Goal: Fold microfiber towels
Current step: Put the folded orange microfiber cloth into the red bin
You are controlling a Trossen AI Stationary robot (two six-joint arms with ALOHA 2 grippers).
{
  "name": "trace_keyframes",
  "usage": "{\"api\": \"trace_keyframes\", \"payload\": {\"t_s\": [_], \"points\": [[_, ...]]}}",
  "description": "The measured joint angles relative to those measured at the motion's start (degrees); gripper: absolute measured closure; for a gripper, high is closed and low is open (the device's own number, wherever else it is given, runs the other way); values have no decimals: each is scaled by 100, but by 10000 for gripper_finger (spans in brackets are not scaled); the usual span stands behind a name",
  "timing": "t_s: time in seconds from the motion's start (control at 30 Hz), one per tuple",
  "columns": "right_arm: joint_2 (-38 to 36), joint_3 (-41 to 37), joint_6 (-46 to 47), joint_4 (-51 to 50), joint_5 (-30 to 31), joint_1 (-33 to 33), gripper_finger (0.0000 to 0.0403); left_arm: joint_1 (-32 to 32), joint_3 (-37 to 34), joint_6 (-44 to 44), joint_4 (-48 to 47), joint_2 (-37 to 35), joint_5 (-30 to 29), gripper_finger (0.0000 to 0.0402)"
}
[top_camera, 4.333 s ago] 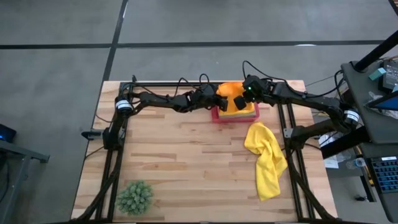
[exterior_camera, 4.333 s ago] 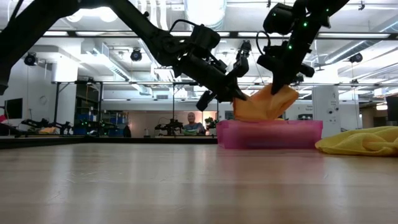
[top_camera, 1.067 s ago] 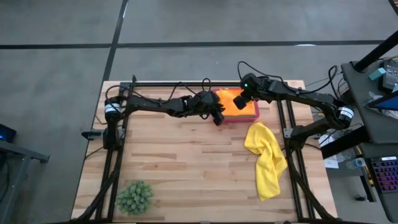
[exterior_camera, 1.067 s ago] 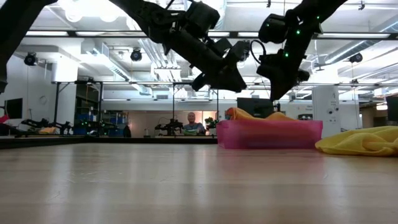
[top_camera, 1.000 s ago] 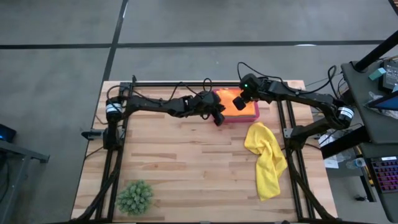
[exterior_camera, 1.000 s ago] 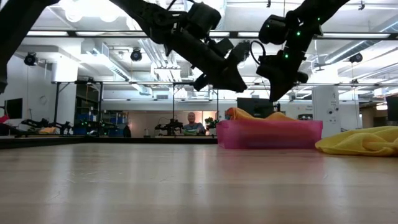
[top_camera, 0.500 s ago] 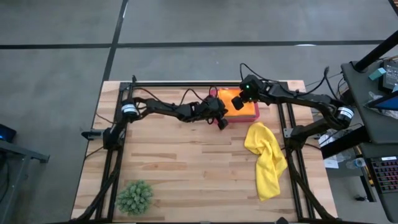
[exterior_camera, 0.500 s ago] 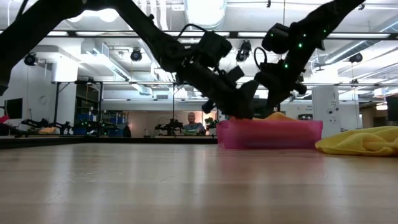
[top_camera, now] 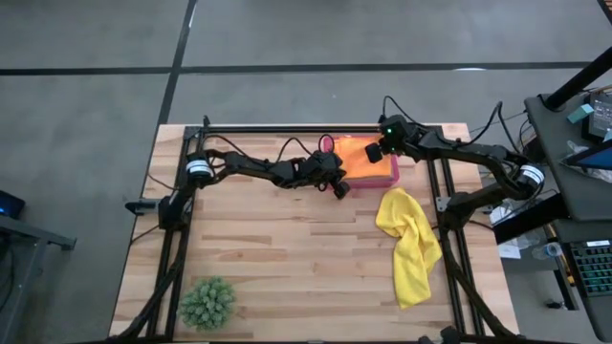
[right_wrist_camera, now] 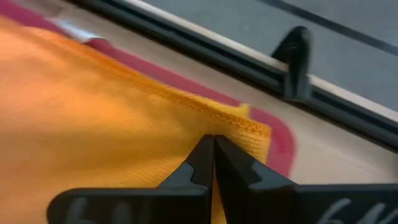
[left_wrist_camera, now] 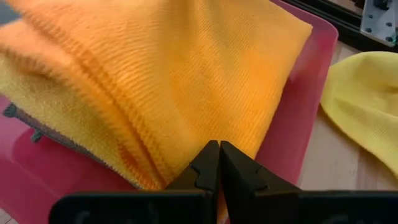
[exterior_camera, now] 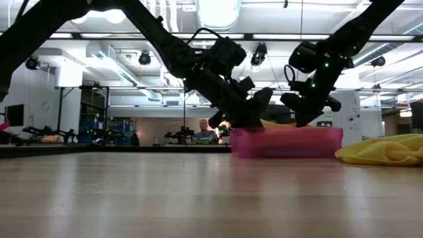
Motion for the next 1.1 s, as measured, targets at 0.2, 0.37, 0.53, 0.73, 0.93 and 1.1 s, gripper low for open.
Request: {"api": "trace_keyframes", "payload": {"t_s": [0.2, 0.37, 0.53, 0.73, 0.93, 1.1], "points": [[-32, 106, -146, 33, -105, -21, 394, 0, 17, 122, -58, -33, 24, 401], [-131, 170, -149, -7, -719, -1, 394, -13, -13, 251, -53, -367, 127, 401], [-397, 170, -147, -283, -748, 107, 394, -13, -19, 791, -137, -781, 124, 401], [-694, 175, -53, -694, -923, 490, 394, 183, 60, 1194, 176, -755, -41, 401], [-720, 75, 211, -907, -961, 994, 394, 368, 80, 1192, 399, -411, -46, 401], [-680, -107, 417, -890, -959, 1141, 394, 446, 57, 1128, 413, -211, -46, 401]]}}
